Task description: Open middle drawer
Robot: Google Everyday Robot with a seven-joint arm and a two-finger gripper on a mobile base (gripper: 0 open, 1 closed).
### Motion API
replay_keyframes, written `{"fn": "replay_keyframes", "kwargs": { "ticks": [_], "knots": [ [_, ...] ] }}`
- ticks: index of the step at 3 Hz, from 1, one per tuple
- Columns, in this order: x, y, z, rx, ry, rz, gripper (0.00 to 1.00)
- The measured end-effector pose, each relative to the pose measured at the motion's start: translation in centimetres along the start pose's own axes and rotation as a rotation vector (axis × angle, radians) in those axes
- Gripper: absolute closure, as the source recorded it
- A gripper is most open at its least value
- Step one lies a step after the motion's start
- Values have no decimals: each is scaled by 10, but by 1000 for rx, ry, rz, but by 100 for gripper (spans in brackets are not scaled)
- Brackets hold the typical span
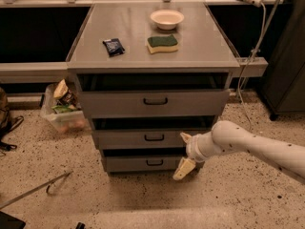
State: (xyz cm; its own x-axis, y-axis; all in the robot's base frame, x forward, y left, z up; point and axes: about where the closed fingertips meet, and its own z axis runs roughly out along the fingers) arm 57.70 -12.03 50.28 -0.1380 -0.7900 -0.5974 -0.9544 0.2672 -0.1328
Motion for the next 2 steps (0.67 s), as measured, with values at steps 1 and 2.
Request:
{"fn": "replay_keyframes", "kwargs": {
  "ticks": [1, 2],
  "knots": [
    [-8, -31, 25, -52, -52, -77, 0],
    [-16, -66, 11, 4, -69, -88, 0]
  ]
}}
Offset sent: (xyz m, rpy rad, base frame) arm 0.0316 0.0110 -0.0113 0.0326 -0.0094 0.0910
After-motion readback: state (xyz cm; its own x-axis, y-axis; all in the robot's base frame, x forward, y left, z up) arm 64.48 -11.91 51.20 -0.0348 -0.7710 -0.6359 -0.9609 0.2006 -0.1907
